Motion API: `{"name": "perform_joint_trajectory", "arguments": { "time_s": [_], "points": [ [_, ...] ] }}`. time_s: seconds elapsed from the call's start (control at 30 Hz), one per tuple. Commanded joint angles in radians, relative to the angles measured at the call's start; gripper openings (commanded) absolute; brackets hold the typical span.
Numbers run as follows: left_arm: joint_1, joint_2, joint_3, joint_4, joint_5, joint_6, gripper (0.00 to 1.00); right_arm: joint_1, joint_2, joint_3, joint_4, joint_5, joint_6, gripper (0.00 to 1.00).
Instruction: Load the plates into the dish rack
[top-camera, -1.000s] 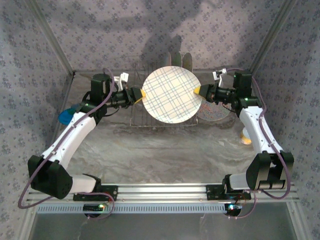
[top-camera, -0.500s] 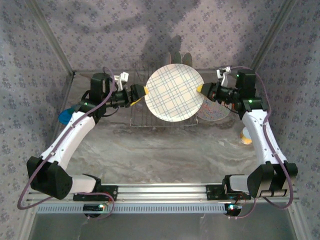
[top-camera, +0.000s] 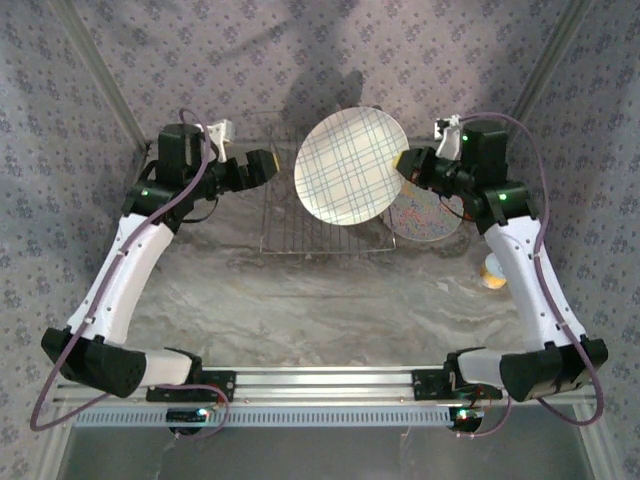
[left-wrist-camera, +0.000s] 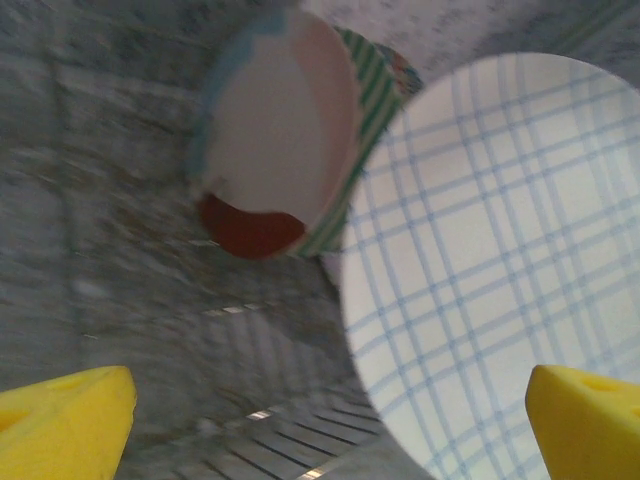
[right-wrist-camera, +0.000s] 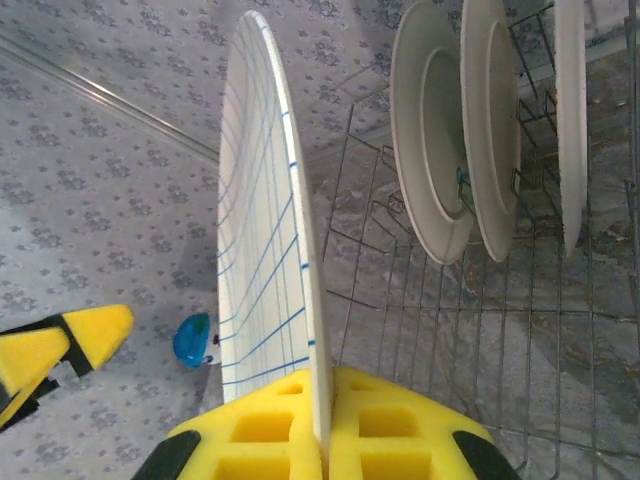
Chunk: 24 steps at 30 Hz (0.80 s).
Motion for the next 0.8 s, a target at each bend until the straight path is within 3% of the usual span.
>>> {"name": "perform_joint_trajectory", "arguments": {
  "time_s": [0.0,0.2,0.43,0.63,0.77],
  "points": [
    [0.003,0.004,0.003,-0.076,-0.260,0.141,0.99,0.091,0.013,0.115,-0.035,0.244,-0.032,0.00],
    [0.007,-0.016,-0.133,0.004,-0.411,0.257,0.99,0.289,0.153,0.336,-0.187,0.642,-0.066,0.00],
    [0.069,-0.028,-0.236,0.070,-0.463,0.208,0.99,0.474,0.462,0.729,-0.370,1.090,-0.079,0.00],
    [0.179,-0.066,-0.269,0.103,-0.439,0.183,0.99,0.545,0.773,1.108,-0.423,1.263,-0.172,0.00],
    [0.203,-0.060,-0.264,0.096,-0.440,0.183,0.99,0.571,0.902,1.233,-0.366,1.352,-0.254,0.00]
  ]
}}
